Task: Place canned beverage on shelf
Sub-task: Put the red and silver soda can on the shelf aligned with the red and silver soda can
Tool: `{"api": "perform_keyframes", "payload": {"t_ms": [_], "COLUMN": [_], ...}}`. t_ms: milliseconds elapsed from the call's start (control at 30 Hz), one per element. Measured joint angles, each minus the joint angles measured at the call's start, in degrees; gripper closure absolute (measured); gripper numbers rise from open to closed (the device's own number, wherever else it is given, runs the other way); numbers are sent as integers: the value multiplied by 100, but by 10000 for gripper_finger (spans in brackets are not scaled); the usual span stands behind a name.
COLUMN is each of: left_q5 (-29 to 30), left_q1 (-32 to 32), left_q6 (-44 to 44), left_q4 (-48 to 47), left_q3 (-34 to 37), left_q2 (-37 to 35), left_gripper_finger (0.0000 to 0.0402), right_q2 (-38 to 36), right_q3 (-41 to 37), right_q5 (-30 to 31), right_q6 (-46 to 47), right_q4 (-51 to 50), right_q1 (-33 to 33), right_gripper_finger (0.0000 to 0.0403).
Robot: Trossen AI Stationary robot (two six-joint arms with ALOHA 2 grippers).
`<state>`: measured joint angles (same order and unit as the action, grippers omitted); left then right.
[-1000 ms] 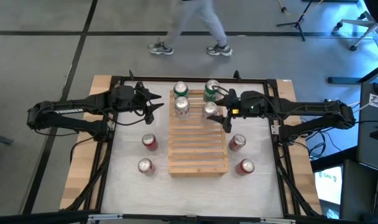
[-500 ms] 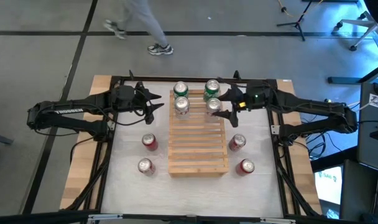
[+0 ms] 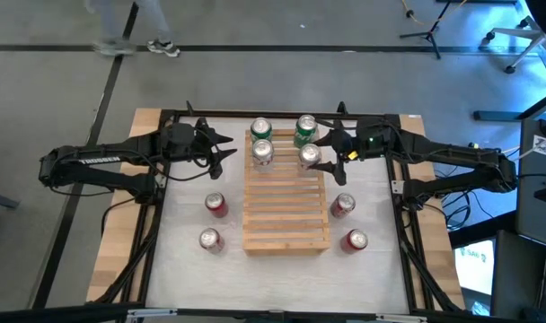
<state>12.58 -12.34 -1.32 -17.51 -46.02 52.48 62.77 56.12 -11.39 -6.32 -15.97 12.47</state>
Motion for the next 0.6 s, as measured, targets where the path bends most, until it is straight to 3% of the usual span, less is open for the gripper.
{"api": "perform_keyframes", "payload": {"t_ms": [600], "left_q5": [0], "left_q1": [-1], "left_q6": [-2], "left_q4": [-3], "left_q3": [0], "left_q2": [0], "left_gripper_finger": [239], "right_q2": [251], "right_q3": [11], "right_q5": [86], "right_q6": [18], "right_q4": [140], "right_q1": [-4], "right_gripper_finger": [105]}}
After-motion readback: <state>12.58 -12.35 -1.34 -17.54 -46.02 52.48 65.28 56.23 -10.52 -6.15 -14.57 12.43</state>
